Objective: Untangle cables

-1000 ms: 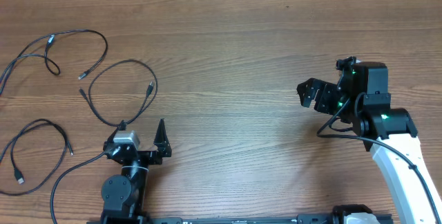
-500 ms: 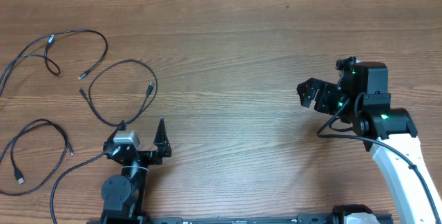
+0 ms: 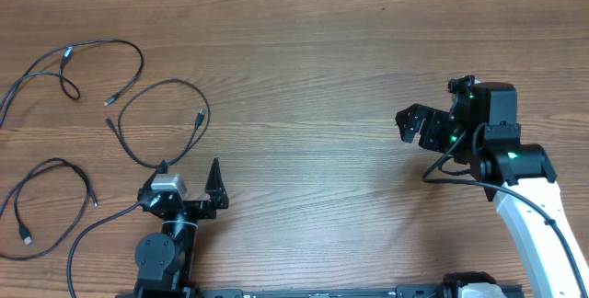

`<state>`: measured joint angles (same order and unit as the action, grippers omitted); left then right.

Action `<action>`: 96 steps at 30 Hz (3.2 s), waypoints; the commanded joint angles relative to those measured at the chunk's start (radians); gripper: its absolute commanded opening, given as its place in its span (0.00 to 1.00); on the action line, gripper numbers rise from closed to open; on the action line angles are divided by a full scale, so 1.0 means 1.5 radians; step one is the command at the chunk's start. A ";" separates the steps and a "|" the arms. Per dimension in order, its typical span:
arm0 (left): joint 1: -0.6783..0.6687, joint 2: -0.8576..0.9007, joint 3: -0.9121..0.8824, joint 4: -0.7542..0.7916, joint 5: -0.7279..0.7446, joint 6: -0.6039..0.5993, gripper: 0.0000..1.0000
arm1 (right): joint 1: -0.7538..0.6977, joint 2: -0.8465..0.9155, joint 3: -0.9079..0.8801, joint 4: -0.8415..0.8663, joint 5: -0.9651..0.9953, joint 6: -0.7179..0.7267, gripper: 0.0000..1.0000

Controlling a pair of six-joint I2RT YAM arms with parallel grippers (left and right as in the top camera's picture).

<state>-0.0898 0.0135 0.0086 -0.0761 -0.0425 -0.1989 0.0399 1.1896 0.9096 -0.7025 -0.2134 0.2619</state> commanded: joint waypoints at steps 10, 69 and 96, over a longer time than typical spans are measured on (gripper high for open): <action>0.004 -0.007 -0.003 0.001 -0.008 0.015 1.00 | -0.001 -0.004 0.019 0.004 -0.004 0.000 1.00; 0.004 -0.006 -0.003 0.001 -0.008 0.015 1.00 | -0.001 -0.620 -0.575 0.645 -0.038 -0.036 1.00; 0.004 -0.006 -0.003 0.001 -0.008 0.015 1.00 | -0.050 -0.791 -0.601 0.469 -0.013 -0.091 1.00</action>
<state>-0.0898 0.0132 0.0086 -0.0761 -0.0422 -0.1989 -0.0311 0.0128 0.0185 0.0261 -0.2588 0.1688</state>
